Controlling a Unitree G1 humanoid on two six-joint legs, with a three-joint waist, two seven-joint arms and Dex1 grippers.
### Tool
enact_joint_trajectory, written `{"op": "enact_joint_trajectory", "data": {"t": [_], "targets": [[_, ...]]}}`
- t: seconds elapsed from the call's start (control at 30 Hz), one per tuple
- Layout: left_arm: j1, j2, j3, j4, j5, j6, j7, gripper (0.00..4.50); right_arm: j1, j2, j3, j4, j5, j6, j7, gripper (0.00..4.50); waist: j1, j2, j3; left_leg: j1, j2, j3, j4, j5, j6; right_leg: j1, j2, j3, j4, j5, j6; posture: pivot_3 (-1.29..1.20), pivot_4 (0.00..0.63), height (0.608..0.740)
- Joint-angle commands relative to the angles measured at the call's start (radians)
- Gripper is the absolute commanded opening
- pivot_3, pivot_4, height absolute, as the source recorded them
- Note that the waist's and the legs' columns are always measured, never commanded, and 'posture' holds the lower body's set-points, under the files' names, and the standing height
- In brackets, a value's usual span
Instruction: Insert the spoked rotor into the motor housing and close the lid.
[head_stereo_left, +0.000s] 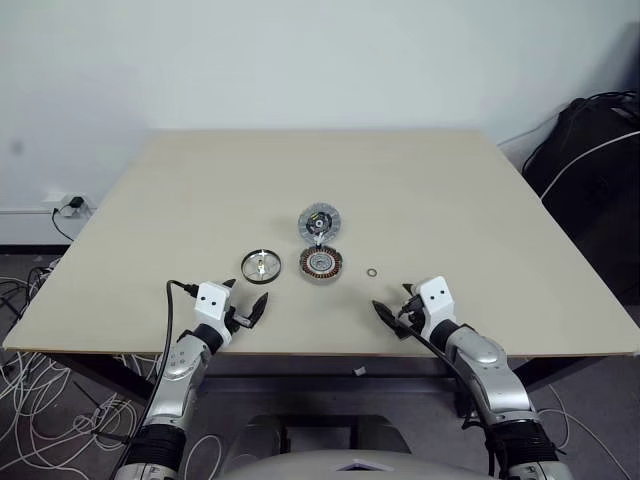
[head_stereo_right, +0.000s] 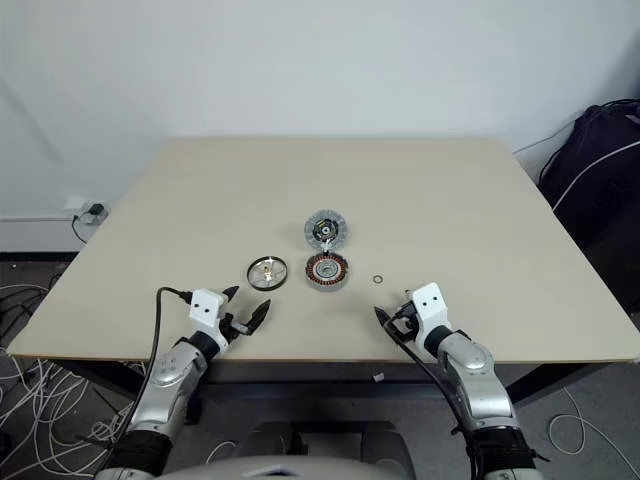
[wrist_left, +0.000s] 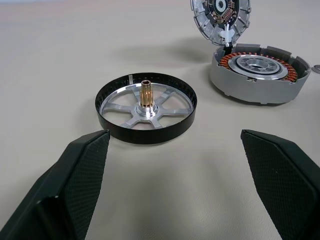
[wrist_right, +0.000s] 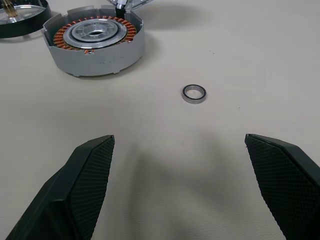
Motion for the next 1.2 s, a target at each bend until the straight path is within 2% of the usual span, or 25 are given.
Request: {"op": "enact_joint_trajectory", "data": {"t": [0.03,0.6,1.2], "targets": [[-0.013,-0.005,0.007,-0.027,-0.009,-0.014,0.004,4.45,-0.017,-0.001,-0.007,-0.039,0.005,-0.02,-0.001,4.5,0.0,0.0,0.0,0.0,0.0,0.0,0.0,0.0,0.0,0.0,0.0,0.0,0.0,0.0,0.0,0.0,0.0,0.74],[-0.013,-0.014,0.018,-0.017,-0.015,-0.015,0.002,4.45,-0.066,0.019,0.005,-0.014,-0.01,0.019,-0.033,4.5,-0.001,0.0,0.0,0.0,0.0,0.0,0.0,0.0,0.0,0.0,0.0,0.0,0.0,0.0,0.0,0.0,0.0,0.74],[-0.008,-0.015,0.02,-0.037,-0.013,-0.006,0.013,4.45,-0.349,0.082,0.053,0.369,-0.084,-0.023,-0.072,4.5,-0.006,0.0,0.0,0.001,0.0,0.0,0.0,0.001,0.001,0.002,0.0,0.0,0.001,0.0,0.0,0.0,0.0,0.74]]}}
